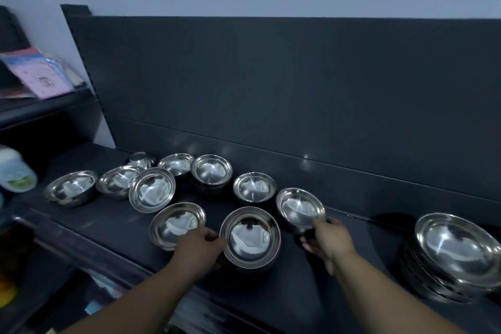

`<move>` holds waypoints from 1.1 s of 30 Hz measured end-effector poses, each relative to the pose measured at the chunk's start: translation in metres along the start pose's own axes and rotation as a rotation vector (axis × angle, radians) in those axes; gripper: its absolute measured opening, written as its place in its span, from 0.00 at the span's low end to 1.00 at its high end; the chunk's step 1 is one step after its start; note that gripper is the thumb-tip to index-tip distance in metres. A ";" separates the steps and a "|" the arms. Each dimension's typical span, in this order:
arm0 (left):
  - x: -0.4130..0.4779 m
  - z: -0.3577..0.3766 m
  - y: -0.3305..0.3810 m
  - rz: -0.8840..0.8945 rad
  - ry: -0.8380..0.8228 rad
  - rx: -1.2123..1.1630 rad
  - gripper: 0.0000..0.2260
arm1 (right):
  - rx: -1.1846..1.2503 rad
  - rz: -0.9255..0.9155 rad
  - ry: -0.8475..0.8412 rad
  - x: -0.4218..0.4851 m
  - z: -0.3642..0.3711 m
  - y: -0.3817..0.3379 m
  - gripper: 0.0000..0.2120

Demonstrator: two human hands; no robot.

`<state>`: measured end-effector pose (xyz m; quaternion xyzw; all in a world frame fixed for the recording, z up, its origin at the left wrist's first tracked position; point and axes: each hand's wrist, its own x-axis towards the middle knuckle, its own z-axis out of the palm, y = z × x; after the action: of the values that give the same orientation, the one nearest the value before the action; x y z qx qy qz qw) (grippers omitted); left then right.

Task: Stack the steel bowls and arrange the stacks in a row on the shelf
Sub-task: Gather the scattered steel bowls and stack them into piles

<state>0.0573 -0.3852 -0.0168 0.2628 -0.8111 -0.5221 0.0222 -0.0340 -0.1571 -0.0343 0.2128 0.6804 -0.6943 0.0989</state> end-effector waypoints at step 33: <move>0.030 -0.052 -0.010 0.063 0.298 -0.219 0.11 | -0.245 -0.282 -0.113 -0.057 0.029 0.003 0.06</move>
<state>0.0523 -0.4455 -0.0089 0.3077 -0.7450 -0.5615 0.1868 0.0134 -0.1950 -0.0133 0.0624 0.7762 -0.6241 0.0637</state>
